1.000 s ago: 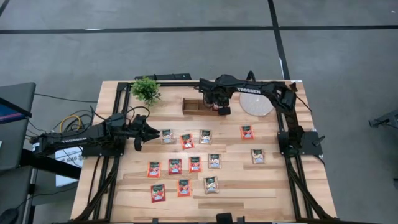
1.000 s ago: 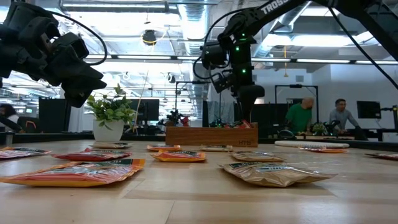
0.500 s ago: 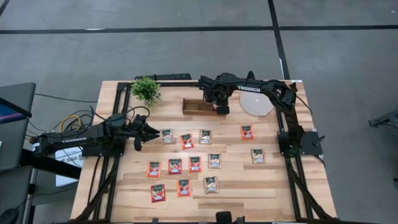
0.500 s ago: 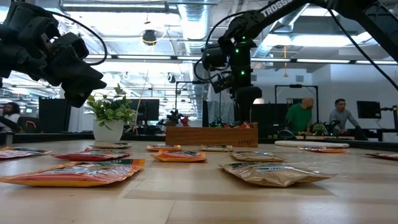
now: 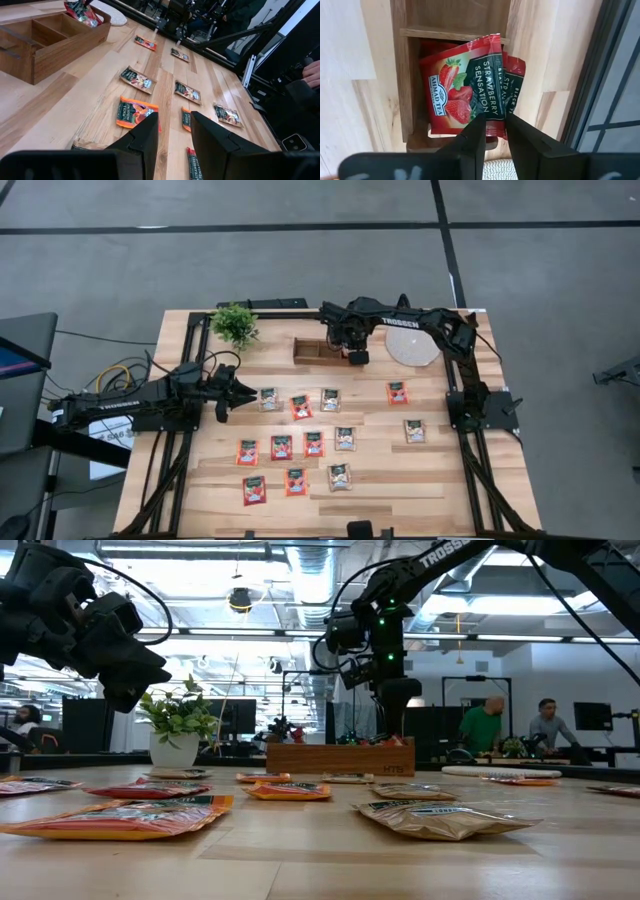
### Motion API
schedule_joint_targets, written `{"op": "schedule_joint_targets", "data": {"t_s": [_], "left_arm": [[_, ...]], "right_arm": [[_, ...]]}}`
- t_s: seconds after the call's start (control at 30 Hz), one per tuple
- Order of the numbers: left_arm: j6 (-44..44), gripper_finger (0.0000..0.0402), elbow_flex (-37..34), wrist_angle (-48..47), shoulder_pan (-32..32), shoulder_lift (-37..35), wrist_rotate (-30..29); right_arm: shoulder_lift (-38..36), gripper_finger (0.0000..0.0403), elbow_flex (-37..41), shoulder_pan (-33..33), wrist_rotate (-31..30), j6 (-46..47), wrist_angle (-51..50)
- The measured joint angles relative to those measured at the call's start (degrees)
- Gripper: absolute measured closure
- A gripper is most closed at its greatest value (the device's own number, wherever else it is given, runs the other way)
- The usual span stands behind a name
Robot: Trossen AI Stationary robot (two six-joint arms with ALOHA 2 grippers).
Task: Pick & Place Tea
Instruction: Put the red tea bag into the right section of the wooden organizer
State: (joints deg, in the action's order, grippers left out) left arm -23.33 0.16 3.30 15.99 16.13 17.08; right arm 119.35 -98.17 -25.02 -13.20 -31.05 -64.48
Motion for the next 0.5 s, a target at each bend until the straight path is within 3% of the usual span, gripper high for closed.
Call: {"op": "schedule_joint_targets", "data": {"t_s": [0.2, 0.5], "left_arm": [[-0.02, 0.0296, 0.0, 0.0, 0.01, 0.0, -0.01], [-0.02, 0.0296, 0.0, 0.0, 0.01, 0.01, -0.01]], "right_arm": [[0.0, 0.0343, 0.0, 0.0, -0.21, 0.0, 0.02], [0.0, 0.0399, 0.0, 0.22, -0.26, -0.26, -0.24]]}}
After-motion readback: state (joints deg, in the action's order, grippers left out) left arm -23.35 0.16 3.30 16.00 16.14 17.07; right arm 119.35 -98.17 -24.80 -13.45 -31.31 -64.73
